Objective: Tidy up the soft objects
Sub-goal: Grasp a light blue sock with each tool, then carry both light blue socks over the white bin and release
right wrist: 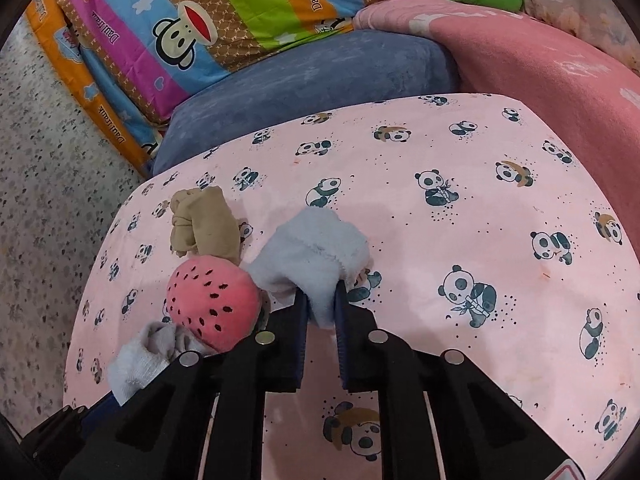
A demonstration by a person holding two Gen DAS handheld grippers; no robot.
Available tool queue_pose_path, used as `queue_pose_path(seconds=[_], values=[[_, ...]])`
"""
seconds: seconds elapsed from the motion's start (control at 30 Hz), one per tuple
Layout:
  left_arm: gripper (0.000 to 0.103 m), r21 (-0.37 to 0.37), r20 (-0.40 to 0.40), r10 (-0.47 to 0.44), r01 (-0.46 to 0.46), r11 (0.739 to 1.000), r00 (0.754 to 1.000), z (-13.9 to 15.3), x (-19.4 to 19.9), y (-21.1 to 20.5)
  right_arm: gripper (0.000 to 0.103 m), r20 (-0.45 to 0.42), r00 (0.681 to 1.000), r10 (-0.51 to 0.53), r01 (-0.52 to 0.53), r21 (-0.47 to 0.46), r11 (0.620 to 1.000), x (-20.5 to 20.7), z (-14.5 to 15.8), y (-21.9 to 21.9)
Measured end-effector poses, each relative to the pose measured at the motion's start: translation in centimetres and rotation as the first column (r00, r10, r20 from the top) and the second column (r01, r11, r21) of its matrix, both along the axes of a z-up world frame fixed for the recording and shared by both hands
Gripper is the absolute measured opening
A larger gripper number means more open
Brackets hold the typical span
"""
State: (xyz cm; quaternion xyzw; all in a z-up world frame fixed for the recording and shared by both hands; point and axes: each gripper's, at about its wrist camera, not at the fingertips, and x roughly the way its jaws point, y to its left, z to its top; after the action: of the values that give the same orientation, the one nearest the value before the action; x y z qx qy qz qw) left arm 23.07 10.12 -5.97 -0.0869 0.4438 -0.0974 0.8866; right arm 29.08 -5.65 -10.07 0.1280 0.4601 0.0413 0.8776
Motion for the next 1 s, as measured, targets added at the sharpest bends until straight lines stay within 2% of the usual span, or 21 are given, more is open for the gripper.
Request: queue_pose_path(seconds=[0.23, 0.47, 0.7, 1.0], values=[[0.021, -0.004, 0.006, -0.017, 0.017, 1.000, 1.000, 0.5, -0.8, -1.0, 0.011, 0.049, 0.999, -0.023, 0.023, 0.007, 1.000, -2.9, 2.1, -2.0], [0.021, -0.011, 0.025, -0.073, 0.073, 0.997, 0.997, 2.1, -2.8, -4.3, 0.011, 0.082, 0.994, -0.069, 0.070, -0.009, 0.998, -8.0, 4.8, -5.9], [0.021, -0.002, 0.056, -0.178, 0.179, 0.984, 0.982, 4.2, -5.7, -10.4, 0.011, 0.115, 0.978, -0.171, 0.172, 0.004, 0.985, -13.7, 8.3, -12.3], [0.021, 0.033, 0.073, -0.330, 0.328, 0.944, 0.941, 5.6, -9.2, -19.4, 0.011, 0.159, 0.926, -0.342, 0.351, -0.032, 0.936, -21.0, 10.0, -20.8]])
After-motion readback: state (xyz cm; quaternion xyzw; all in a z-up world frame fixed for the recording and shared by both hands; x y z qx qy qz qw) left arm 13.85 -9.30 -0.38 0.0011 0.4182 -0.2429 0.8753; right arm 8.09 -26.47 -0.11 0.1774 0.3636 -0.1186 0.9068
